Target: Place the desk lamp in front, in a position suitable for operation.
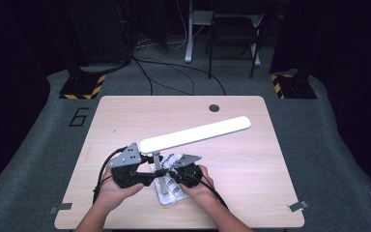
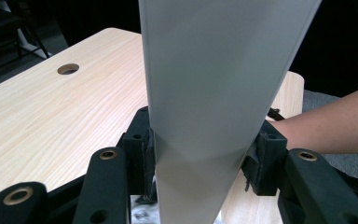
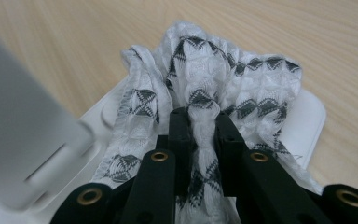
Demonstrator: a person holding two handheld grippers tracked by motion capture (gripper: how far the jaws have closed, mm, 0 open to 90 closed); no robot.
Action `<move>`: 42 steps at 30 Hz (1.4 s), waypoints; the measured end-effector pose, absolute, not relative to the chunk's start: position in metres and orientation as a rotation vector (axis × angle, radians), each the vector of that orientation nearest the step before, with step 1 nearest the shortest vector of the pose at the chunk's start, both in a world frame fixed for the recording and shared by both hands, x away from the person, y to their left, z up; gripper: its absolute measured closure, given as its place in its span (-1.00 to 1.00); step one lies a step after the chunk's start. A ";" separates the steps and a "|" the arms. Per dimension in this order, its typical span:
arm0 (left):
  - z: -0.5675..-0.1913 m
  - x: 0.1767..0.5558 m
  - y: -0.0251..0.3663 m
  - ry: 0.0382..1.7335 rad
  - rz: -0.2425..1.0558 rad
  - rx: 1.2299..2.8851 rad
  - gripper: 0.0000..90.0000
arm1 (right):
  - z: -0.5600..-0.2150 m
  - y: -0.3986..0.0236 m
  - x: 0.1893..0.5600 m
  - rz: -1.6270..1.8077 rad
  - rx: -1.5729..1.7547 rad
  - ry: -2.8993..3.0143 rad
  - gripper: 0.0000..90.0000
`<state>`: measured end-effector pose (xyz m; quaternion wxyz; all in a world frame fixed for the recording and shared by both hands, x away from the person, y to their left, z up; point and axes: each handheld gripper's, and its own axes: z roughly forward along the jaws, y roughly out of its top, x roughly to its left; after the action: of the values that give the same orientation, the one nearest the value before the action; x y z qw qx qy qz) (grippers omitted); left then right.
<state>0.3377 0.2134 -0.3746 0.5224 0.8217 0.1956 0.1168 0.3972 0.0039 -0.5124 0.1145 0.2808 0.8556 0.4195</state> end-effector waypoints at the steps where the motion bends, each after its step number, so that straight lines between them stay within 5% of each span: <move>1: -0.375 0.338 0.214 0.468 0.279 1.967 0.17 | -0.512 0.006 0.404 1.223 0.826 2.503 0.79; 28: -0.375 0.338 0.215 0.468 0.274 1.966 0.17 | -0.510 0.027 0.459 1.166 0.922 2.436 0.79; 42: -0.376 0.337 0.215 0.471 0.283 1.954 0.17 | -0.514 0.009 0.429 1.204 0.909 2.421 0.79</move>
<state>0.3370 0.2146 -0.3765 0.5278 0.8177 0.1969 0.1184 0.4289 0.0091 -0.5139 0.1439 0.3155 0.8398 0.4177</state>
